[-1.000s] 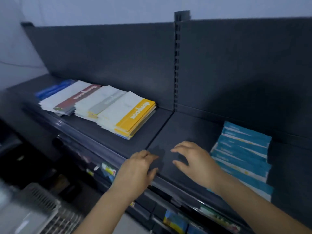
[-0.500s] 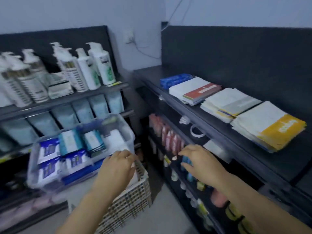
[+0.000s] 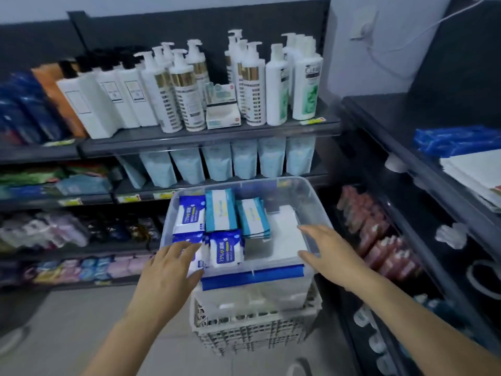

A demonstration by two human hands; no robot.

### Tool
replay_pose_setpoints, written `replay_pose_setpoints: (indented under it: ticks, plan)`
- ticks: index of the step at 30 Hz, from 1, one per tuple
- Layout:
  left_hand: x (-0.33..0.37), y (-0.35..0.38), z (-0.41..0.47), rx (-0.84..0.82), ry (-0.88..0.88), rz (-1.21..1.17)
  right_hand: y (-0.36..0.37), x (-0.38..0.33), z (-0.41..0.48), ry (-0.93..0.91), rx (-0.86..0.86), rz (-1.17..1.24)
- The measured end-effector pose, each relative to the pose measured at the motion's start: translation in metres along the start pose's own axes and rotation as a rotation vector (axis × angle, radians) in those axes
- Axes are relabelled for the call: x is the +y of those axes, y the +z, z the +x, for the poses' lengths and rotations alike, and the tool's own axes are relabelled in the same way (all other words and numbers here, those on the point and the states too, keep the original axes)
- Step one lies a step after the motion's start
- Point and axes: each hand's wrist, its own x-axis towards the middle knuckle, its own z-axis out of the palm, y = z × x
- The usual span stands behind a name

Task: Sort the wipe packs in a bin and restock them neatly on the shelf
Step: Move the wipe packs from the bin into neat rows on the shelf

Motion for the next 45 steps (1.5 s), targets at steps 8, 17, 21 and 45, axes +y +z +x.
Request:
replay_pose_setpoints:
  ticks: [8,17,21,45]
  plan:
    - [-0.014,0.029,0.084,-0.025,-0.154,0.044,0.025,0.017,0.149,-0.024,-0.181,0.021]
    - [-0.018,0.067,0.141,-0.099,-0.247,-0.02,0.077,0.027,0.228,0.214,-0.386,0.264]
    - [-0.029,0.081,0.164,-0.121,-0.185,0.026,0.094,0.028,0.241,0.339,-0.393,0.403]
    - [-0.067,0.116,0.211,-0.152,0.09,-0.215,0.141,-0.009,0.243,0.719,-0.056,0.455]
